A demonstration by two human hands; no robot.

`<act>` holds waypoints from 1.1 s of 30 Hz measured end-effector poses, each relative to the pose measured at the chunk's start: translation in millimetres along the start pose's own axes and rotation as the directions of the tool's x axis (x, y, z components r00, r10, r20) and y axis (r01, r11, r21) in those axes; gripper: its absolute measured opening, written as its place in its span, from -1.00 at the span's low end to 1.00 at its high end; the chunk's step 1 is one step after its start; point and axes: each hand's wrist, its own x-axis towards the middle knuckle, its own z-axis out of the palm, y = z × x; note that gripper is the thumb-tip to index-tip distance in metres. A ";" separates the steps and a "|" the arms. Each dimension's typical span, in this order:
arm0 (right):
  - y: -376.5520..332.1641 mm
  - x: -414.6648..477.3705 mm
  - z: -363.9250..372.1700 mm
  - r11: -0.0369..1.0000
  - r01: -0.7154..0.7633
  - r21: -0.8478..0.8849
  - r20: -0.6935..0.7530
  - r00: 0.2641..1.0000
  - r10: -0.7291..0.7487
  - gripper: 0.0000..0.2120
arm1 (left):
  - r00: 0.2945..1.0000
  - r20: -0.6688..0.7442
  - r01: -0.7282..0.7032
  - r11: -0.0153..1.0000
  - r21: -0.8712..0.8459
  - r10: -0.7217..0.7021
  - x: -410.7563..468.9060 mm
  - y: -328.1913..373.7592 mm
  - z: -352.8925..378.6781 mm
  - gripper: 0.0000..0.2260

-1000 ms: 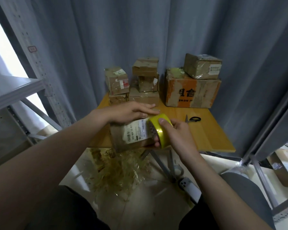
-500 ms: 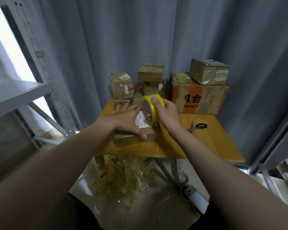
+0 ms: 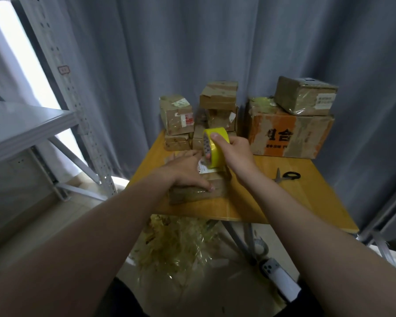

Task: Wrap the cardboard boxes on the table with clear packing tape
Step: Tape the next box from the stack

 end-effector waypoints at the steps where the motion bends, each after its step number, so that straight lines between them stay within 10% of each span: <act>1: -7.7 -3.5 -1.9 0.999 -0.017 0.039 0.024 1.000 0.016 -0.63 | 1.000 0.003 0.004 1.000 0.002 -0.004 0.0 0.2 0.1 0.16; 9: 2.1 -86.9 -27.8 0.935 -0.320 0.155 0.158 0.942 0.297 -0.61 | 0.999 0.028 0.029 1.000 -0.012 -0.028 -1.0 -0.5 -4.6 0.33; 33: 64.2 -140.3 -20.0 0.894 -0.414 0.169 0.203 0.903 0.380 -0.65 | 0.946 0.320 -0.105 0.977 0.188 0.040 -8.5 28.5 -18.6 0.13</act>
